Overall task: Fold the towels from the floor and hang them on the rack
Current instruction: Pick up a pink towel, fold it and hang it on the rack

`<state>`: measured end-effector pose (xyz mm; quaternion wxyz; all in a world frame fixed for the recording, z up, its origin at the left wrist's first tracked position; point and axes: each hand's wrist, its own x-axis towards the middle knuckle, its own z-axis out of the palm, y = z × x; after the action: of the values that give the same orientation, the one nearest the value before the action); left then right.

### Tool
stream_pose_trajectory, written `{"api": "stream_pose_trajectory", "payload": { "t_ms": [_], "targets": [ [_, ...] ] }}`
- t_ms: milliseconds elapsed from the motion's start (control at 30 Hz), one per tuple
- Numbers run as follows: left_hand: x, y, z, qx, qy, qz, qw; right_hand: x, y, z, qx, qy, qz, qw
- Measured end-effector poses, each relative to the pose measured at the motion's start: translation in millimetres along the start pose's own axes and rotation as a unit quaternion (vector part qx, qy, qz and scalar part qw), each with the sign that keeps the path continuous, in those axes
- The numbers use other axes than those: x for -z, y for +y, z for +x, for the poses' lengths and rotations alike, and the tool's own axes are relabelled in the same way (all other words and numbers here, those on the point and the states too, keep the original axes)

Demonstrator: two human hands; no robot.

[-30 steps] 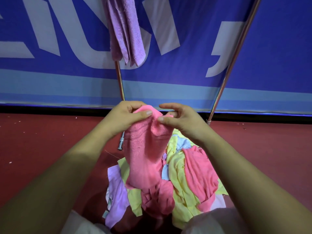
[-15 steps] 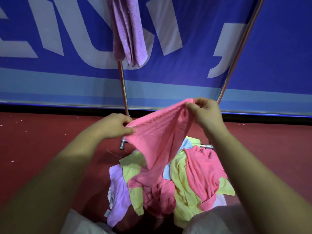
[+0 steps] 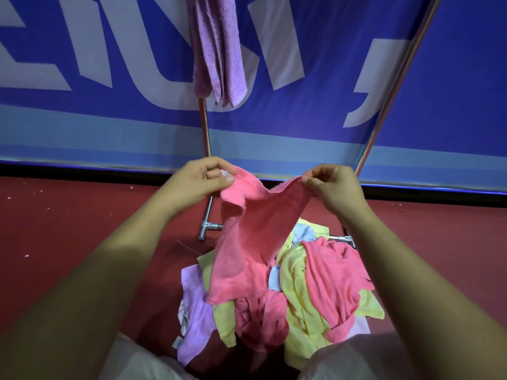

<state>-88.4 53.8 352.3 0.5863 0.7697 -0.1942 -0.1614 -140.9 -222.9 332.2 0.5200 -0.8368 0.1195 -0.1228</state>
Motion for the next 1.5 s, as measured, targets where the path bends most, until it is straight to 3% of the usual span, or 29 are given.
{"api": "stream_pose_trajectory", "payload": {
  "t_ms": [67, 133, 267, 433, 600, 767, 933, 1067, 1133, 1267, 1400, 1500],
  "targets": [
    [-3.7, -0.3, -2.7, -0.003, -0.068, -0.009, 0.998, -2.2, -4.5, -2.4, 0.033, -0.015, -0.028, 0.999],
    [-9.2, 0.3, -4.1, -0.017, -0.086, 0.036, 0.995, -4.2, -10.3, -5.6, 0.069, -0.026, -0.045, 0.996],
    [-22.2, 3.8, -4.9, -0.033, -0.017, 0.135, 0.99, -13.5, -19.9, -11.6, 0.067, -0.058, -0.018, 0.996],
    [-26.0, -0.7, 0.3, -0.094, 0.021, 0.198, 0.975, -29.2, -23.5, -18.6, -0.031, -0.099, 0.169, 0.98],
    [-31.3, -1.7, 3.7, -0.145, 0.033, 0.187, 0.971, -32.8, -26.4, -25.1, -0.013, -0.119, 0.207, 0.971],
    [-36.4, -2.1, 5.3, -0.099, 0.03, 0.136, 0.985, -34.7, -31.1, -27.5, 0.029, -0.116, 0.168, 0.978],
    [-36.8, -0.3, 7.0, -0.097, 0.041, 0.099, 0.989, -36.8, -32.7, -29.0, 0.037, -0.163, 0.17, 0.971],
    [-38.3, -0.6, 6.3, -0.093, 0.044, 0.096, 0.99, -35.6, -31.0, -31.9, 0.095, -0.176, 0.02, 0.98],
    [-36.9, -1.6, 6.1, -0.093, 0.042, 0.107, 0.989, -33.7, -29.5, -29.3, 0.107, -0.16, 0.013, 0.981],
    [-26.7, -1.7, 5.2, -0.059, -0.008, 0.161, 0.985, -27.7, -30.3, -23.0, 0.048, -0.105, 0.133, 0.984],
    [-6.8, -10.9, 6.0, -0.019, -0.062, 0.329, 0.942, -17.5, -26.8, -16.5, -0.051, -0.071, 0.313, 0.946],
    [-1.3, -14.7, 7.5, -0.049, -0.016, 0.387, 0.92, -15.7, -23.0, -14.5, -0.063, -0.082, 0.325, 0.94]
  ]
}}
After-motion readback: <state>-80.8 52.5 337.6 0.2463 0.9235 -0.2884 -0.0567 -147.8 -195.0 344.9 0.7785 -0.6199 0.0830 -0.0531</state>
